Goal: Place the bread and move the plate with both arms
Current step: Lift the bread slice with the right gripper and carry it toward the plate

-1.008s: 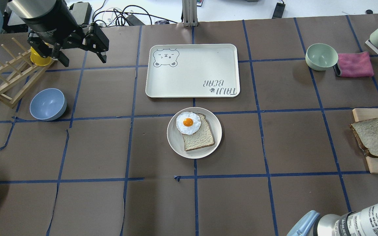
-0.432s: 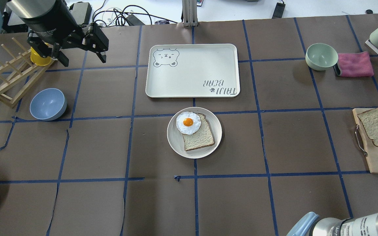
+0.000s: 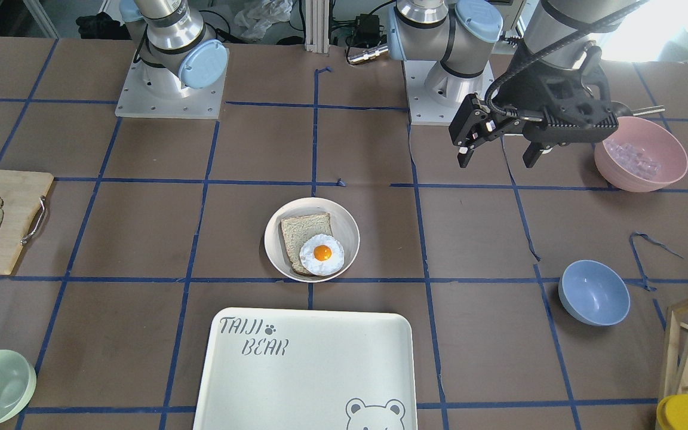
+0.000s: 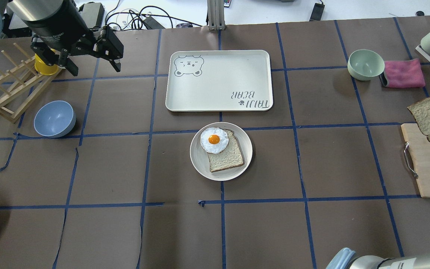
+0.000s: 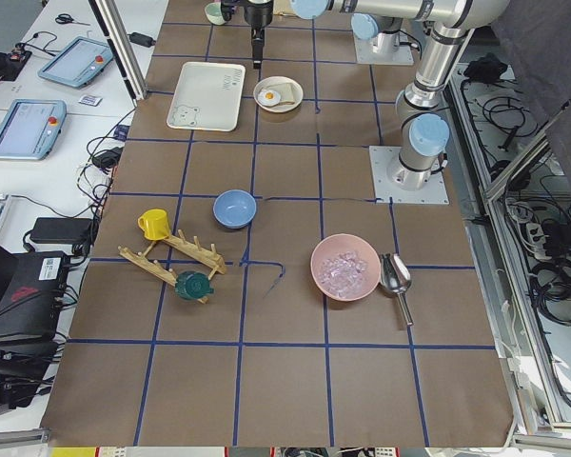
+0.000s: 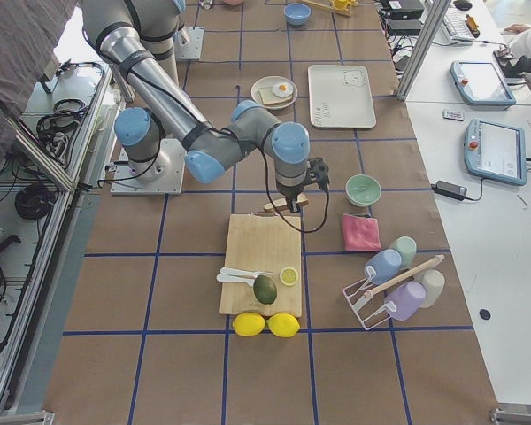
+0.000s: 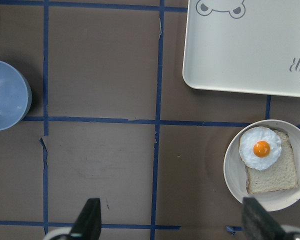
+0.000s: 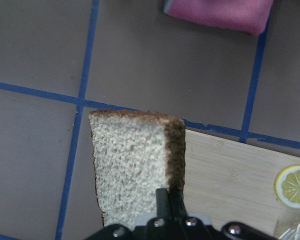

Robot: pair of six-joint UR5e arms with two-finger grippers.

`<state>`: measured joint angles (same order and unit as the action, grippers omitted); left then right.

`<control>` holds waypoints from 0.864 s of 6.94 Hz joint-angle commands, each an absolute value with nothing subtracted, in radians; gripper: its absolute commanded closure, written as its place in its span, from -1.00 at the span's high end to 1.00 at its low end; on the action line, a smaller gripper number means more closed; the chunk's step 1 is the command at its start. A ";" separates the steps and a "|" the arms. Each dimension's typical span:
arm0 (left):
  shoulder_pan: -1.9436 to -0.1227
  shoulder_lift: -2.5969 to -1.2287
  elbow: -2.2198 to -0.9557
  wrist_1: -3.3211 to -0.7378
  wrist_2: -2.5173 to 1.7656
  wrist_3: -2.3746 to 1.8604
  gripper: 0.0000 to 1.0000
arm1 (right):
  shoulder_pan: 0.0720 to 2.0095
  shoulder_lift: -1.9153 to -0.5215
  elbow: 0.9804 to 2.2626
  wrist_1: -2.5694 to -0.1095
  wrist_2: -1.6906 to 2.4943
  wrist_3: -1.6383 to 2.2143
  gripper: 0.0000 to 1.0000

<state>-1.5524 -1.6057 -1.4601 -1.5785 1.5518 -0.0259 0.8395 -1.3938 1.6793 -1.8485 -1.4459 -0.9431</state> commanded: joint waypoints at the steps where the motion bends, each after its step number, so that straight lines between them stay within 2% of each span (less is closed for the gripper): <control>1: -1.552 -1.606 -1.459 -1.578 1.551 -0.023 1.00 | 1.027 -1.405 1.620 -1.738 -1.442 -0.809 -1.00; 4: -1.552 -1.606 -1.459 -1.578 1.555 -0.020 1.00 | 1.378 -1.399 1.628 -1.677 -1.357 -0.387 -1.00; 6: -1.552 -1.606 -1.460 -1.578 1.555 -0.023 1.00 | 1.605 -1.373 1.631 -1.728 -1.219 -0.287 -1.00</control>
<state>-1.5524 -1.6060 -1.4593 -1.5785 1.5542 -0.0208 1.4694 -1.3896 1.6279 -1.6953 -1.3006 -0.3477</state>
